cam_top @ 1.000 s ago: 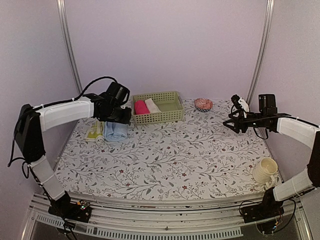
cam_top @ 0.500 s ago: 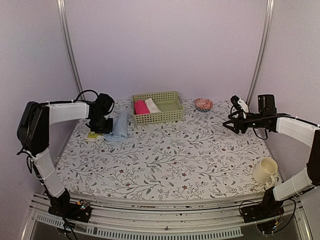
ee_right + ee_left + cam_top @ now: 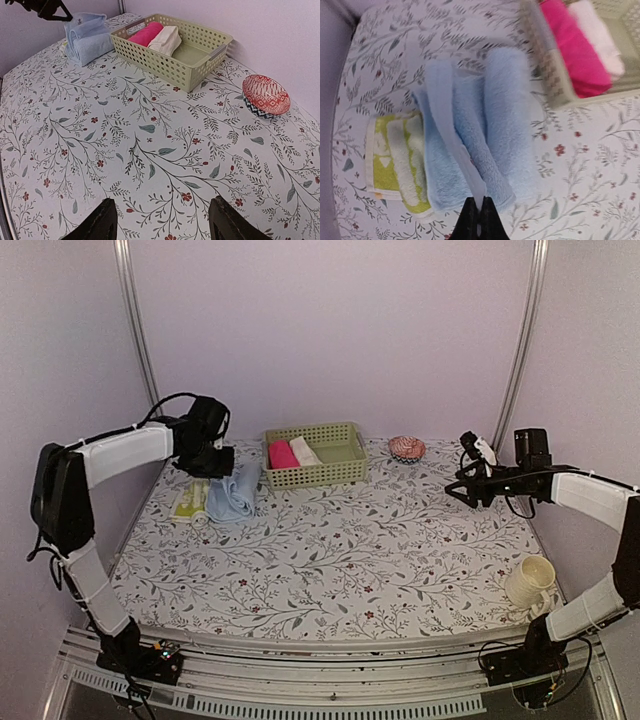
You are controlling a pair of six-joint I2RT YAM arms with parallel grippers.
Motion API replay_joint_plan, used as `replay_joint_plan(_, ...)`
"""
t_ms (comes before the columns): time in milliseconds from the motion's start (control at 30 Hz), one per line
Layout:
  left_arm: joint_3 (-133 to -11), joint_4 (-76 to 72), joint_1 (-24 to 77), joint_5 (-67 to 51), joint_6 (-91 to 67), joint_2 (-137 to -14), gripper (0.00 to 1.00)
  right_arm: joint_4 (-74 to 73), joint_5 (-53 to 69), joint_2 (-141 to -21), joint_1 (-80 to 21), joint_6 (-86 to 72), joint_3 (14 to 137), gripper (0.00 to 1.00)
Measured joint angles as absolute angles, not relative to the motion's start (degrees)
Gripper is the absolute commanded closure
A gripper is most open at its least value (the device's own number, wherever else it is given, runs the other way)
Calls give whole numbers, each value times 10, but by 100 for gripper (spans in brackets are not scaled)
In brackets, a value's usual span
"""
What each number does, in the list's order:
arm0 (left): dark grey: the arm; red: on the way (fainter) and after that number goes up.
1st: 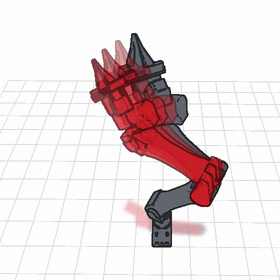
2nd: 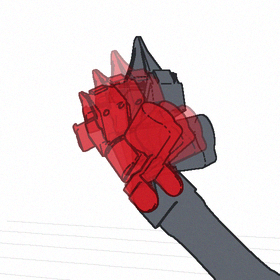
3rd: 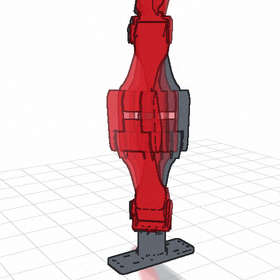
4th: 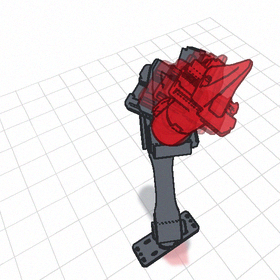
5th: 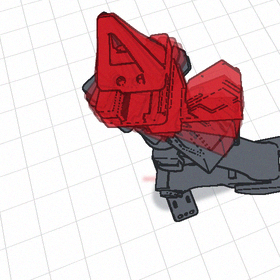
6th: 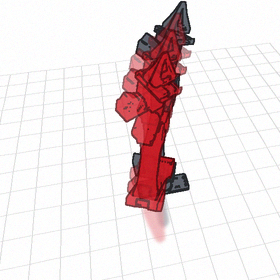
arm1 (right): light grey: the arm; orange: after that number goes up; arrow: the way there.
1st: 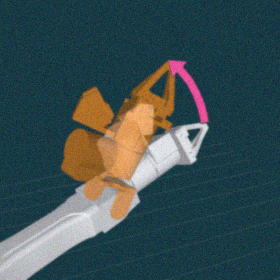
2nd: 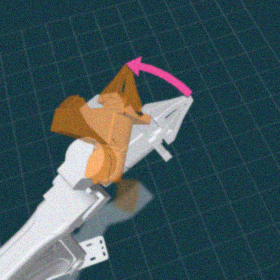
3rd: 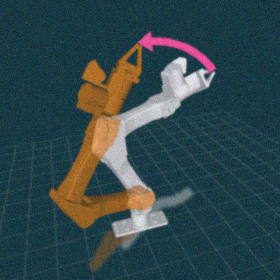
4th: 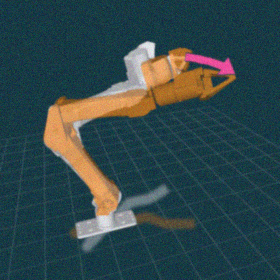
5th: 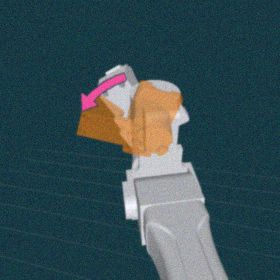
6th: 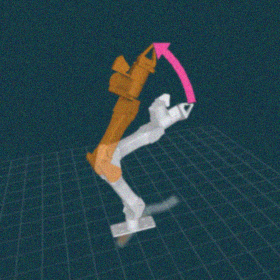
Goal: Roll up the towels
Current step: Pick up the towel from the corner of the board, then pass from the left arm to the right
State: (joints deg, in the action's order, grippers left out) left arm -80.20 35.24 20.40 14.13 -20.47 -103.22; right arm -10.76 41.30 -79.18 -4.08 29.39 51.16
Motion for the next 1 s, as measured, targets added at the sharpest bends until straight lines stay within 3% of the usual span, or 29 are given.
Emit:
replay_joint_plan(300, -995, 234, 495, -1, -75, -832, 100, -186, 427, -780, -39, 263, 660, 32)
replay_joint_plan(467, -968, 144, 506, -48, -69, -795, 100, -213, 456, -761, -20, 240, 732, 31)
replay_joint_plan(600, -909, 95, 522, -87, -90, -869, 100, -237, 468, -742, -10, 222, 736, 32)
replay_joint_plan(733, -900, 90, 542, -128, -119, -1020, 100, -292, 500, -728, -10, 230, 736, 32)
replay_joint_plan(1000, -998, 138, 542, -145, -157, -1207, 100, -384, 510, -702, -85, 295, 677, 24)
